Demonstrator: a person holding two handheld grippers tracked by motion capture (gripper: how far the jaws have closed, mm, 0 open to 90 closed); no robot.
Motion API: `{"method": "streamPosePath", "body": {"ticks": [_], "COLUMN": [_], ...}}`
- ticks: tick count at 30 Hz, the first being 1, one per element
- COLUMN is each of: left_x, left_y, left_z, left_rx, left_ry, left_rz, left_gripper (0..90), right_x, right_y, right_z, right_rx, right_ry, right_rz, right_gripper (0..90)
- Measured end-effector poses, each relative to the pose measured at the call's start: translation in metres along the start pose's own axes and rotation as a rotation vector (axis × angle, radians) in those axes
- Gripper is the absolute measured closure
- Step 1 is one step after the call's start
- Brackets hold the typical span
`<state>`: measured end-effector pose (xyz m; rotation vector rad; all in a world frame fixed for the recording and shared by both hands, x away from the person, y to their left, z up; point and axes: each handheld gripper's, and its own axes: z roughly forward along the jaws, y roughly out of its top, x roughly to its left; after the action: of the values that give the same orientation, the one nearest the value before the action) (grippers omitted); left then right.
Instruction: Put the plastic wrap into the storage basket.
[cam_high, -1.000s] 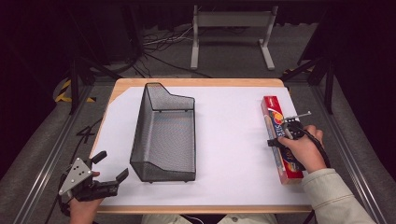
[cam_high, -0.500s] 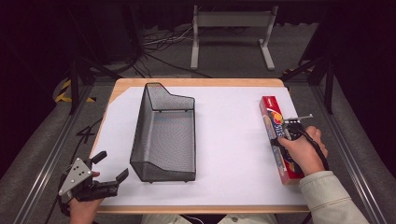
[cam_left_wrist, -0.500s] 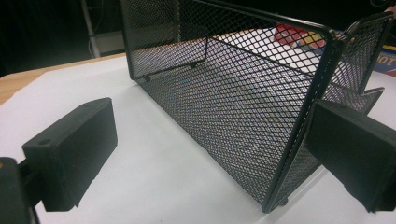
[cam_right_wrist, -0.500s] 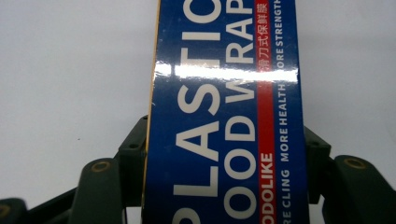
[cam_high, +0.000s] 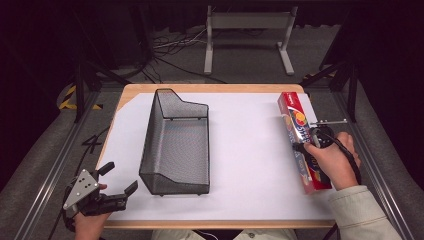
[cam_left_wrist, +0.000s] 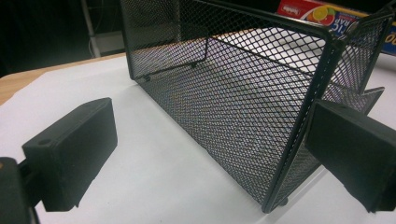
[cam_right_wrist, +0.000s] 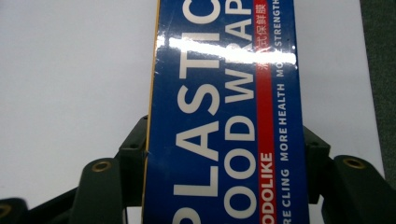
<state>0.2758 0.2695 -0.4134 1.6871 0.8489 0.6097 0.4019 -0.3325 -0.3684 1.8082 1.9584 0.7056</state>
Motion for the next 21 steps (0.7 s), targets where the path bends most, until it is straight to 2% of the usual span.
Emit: {"method": "streamPosePath", "body": {"ticks": [3, 5, 10, 19, 21], "left_x": [0.000, 0.000, 0.000, 0.000, 0.000], "left_y": [0.000, 0.000, 0.000, 0.000, 0.000], "left_z": [0.000, 0.000, 0.000, 0.000, 0.000], "left_rx": [-0.002, -0.001, -0.001, -0.002, -0.001], "left_ry": [0.000, 0.000, 0.001, 0.001, 0.000], "left_rz": [0.000, 0.001, -0.002, 0.002, 0.002], "left_gripper": [3.2, 3.2, 3.2, 3.2, 3.2], "right_x": [0.003, 0.006, 0.014, 0.030, 0.040], "right_y": [0.002, 0.005, 0.009, 0.014, 0.016], "right_z": [-0.007, -0.014, -0.028, -0.041, -0.043], "right_rx": [-0.024, -0.056, -0.089, -0.095, -0.098], "right_ry": [0.014, 0.023, 0.042, 0.094, 0.119], "right_rz": [0.001, -0.011, -0.033, -0.046, -0.058], "right_gripper": [39.6, 39.6, 39.6, 39.6, 39.5]}}
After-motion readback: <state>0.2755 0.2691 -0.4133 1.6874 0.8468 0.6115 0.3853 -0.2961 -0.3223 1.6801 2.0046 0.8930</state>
